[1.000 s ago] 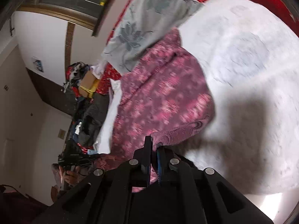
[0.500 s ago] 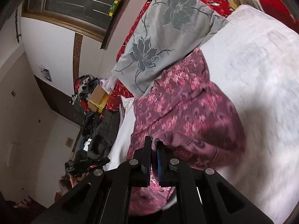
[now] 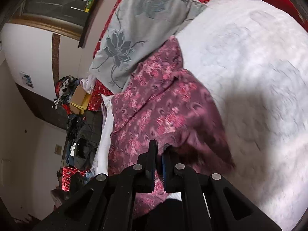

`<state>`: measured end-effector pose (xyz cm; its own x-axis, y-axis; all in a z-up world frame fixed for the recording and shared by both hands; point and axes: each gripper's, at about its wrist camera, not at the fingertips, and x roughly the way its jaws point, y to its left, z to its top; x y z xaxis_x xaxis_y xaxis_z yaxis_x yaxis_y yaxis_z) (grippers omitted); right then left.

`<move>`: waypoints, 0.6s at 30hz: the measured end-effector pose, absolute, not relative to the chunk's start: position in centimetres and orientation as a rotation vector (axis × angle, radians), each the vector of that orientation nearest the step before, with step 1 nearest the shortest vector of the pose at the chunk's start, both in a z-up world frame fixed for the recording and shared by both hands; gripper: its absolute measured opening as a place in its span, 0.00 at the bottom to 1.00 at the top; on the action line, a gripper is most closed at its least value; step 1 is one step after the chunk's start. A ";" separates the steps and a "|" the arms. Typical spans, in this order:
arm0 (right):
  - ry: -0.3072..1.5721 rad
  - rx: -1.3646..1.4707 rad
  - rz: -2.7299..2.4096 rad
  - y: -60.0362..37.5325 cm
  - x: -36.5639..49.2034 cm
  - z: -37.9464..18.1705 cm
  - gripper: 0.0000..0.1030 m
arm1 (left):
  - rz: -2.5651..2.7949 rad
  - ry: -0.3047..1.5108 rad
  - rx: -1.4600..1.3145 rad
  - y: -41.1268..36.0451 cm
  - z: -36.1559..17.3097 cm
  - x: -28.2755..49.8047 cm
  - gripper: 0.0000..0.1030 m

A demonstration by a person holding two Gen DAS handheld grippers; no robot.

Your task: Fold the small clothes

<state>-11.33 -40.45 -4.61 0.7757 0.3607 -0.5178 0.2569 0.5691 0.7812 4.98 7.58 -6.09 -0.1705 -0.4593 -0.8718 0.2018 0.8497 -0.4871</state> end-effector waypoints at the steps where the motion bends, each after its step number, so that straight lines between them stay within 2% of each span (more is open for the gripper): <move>1: 0.709 0.988 0.066 -40.4 -11.5 -4.6 0.05 | -0.587 1.663 -0.205 7.4 -6.8 4.6 0.60; 5: 0.712 0.978 0.069 -39.9 -12.2 -4.3 0.05 | -0.561 1.720 -0.194 6.2 -9.7 3.5 0.60; 11: 0.720 0.975 0.066 -39.3 -13.4 -4.0 0.06 | -0.542 1.669 -0.226 5.5 -10.8 2.8 0.59; 12: 0.720 0.976 0.066 -39.2 -13.7 -4.0 0.07 | -0.545 1.673 -0.234 5.5 -11.0 2.6 0.55; 13: 0.722 0.975 0.065 -39.1 -13.8 -4.0 0.07 | -0.551 1.675 -0.239 5.7 -11.1 2.3 0.36; 14: 0.725 0.975 0.066 -39.0 -14.0 -4.1 0.07 | -0.571 1.678 -0.246 5.8 -11.1 2.1 0.25; 15: 0.727 0.974 0.066 -39.0 -14.1 -4.1 0.07 | -0.592 1.686 -0.259 5.8 -11.0 1.8 0.07; 18: 0.728 0.956 0.092 -38.5 -14.6 -3.6 0.06 | -0.635 1.675 -0.334 6.9 -9.5 1.3 0.03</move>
<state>-14.57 -38.54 -3.64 0.7617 0.3791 -0.5254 0.2369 0.5918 0.7705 1.35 6.89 -9.53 -0.2065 -0.5479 -0.8106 0.1277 0.8063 -0.5775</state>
